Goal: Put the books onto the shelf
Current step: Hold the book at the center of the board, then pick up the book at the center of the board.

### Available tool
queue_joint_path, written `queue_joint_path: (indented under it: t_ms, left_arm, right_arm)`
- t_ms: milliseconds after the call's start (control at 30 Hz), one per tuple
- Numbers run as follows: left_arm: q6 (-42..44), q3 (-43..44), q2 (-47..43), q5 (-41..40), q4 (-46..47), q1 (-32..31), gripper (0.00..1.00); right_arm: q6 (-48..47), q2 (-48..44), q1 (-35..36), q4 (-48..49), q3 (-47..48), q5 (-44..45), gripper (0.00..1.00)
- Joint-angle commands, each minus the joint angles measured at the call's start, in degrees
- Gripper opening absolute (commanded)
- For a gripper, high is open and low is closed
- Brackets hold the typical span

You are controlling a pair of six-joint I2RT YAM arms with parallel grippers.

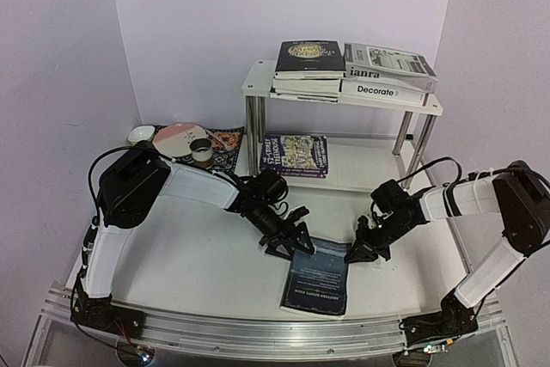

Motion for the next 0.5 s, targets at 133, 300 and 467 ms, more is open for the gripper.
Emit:
queue_joint_path:
  t_ms: [133, 300, 467]
  left_arm:
    - [-1.84, -1.33, 1.52, -2.39, -3.11, -0.38, 0.77]
    - [-3.22, -1.08, 2.95, 0.19, -1.8, -0.38, 0.62]
    - [-4.72, -0.65, 2.3, 0.43, 0.65, -0.3, 0.27]
  right_arm:
    - [-1.21, 9.14, -3.41, 5.67, -10.46, 0.61, 0.0]
    - [-0.58, 13.09, -4.01, 10.98, -12.77, -1.21, 0.0]
    - [-0.47, 13.38, -4.08, 12.54, -13.06, -2.24, 0.0]
